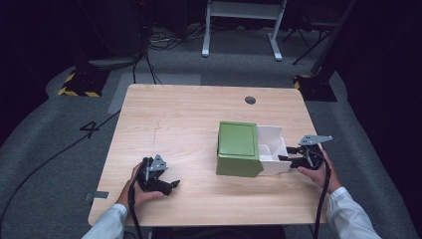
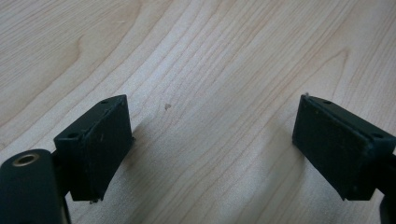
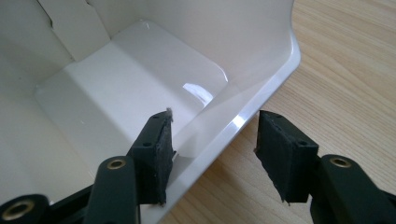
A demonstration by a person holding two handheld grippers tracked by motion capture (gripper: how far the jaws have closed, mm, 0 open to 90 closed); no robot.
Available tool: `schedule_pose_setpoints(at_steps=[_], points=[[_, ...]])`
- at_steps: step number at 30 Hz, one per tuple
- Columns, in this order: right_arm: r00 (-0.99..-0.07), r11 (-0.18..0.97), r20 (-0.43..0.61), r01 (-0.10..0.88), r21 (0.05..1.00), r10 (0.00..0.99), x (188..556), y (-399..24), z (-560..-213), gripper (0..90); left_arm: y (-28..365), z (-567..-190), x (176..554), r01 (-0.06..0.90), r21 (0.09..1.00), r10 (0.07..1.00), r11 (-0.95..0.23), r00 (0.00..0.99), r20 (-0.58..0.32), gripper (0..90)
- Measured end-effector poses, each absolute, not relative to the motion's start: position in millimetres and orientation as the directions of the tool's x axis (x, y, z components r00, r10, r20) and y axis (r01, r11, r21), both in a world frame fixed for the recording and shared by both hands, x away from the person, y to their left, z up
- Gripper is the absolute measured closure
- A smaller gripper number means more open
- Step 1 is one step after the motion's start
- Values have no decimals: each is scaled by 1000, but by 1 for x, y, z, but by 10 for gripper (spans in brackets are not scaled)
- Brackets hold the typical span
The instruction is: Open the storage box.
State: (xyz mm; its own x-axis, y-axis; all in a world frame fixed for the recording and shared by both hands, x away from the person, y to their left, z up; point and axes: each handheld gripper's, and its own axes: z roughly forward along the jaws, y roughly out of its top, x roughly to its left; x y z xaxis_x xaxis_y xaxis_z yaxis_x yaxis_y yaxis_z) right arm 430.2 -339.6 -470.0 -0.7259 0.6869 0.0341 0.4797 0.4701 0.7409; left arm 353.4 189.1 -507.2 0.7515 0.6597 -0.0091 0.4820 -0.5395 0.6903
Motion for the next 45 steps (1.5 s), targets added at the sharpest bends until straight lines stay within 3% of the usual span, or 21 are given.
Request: schedule_pose_setpoints(at_steps=[18,27,45], points=[[-714,465,40,495,734,699,429,-347,-471,455,189,-507,353,482,690,660,-539,751,-9,122],[-696,450,25,490,747,718,426,-354,-465,342,189,-507,353,482,690,660,-540,752,-9,122],[-644,470,-93,444,763,759,419,-365,-437,260,189,-507,353,482,690,660,-540,752,-9,122]])
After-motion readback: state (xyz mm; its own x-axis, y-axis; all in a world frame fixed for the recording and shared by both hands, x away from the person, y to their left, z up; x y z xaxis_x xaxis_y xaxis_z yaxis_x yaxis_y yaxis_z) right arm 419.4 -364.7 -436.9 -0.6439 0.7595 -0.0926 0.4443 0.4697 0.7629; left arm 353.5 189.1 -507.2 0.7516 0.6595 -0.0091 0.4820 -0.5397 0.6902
